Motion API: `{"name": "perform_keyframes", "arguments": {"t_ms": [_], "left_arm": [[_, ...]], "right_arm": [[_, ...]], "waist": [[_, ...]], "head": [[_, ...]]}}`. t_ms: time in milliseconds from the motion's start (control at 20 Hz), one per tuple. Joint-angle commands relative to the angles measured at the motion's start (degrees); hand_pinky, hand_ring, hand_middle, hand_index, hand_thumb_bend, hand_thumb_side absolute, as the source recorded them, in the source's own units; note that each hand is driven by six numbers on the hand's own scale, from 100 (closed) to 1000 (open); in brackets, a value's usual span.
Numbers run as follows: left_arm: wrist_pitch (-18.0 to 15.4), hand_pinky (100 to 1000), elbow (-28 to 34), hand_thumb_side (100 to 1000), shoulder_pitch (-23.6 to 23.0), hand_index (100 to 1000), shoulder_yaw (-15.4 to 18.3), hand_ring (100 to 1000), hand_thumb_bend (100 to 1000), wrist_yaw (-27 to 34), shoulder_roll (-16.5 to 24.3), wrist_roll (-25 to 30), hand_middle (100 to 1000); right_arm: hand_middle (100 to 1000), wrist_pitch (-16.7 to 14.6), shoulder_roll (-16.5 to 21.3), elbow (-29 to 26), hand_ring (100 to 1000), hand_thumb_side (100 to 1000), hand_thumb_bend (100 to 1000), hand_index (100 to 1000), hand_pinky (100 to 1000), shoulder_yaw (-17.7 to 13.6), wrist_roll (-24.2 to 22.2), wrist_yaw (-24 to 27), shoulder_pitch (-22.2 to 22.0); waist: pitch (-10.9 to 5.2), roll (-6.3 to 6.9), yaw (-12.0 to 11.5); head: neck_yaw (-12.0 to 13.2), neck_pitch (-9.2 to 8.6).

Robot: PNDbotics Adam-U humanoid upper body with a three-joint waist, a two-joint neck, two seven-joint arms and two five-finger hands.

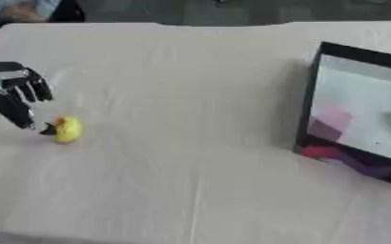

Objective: Pick up the objects with one hand, pass them to the other hand, and then place them into the box on the other side of the table.

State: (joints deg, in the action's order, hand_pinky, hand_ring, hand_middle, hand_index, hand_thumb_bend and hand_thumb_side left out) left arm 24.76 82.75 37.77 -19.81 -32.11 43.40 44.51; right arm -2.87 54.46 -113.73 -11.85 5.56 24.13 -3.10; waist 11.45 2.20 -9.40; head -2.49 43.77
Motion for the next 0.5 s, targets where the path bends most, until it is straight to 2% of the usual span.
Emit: {"name": "perform_keyframes", "arguments": {"t_ms": [50,300,500], "left_arm": [[1.33,776,0.44,204,0.78,722,0.08,736,648,-0.29,0.43,-0.38,657],[1.38,772,-0.83,197,0.84,723,-1.03,736,658,-1.17,-0.68,-0.92,659],[0.89,773,-2.41,141,0.74,724,-1.6,740,627,-1.76,-1.23,-0.3,664]], "right_arm": [[869,0.37,0.79,-0.86,1000,635,100,921,1000,-0.45,-0.04,-0.91,0.12],[870,0.33,0.44,-0.86,1000,646,100,922,1000,-0.29,-0.17,-1.36,0.2],[871,0.45,0.21,-0.86,1000,662,100,923,1000,-0.19,-0.25,-1.65,0.08]], "waist": [[-1.31,-0.26,0.01],[-1.2,-0.44,0.05],[-1.22,-0.41,0.12]], "head": [[-0.01,0.35],[0.22,0.35],[0.42,0.35]]}}
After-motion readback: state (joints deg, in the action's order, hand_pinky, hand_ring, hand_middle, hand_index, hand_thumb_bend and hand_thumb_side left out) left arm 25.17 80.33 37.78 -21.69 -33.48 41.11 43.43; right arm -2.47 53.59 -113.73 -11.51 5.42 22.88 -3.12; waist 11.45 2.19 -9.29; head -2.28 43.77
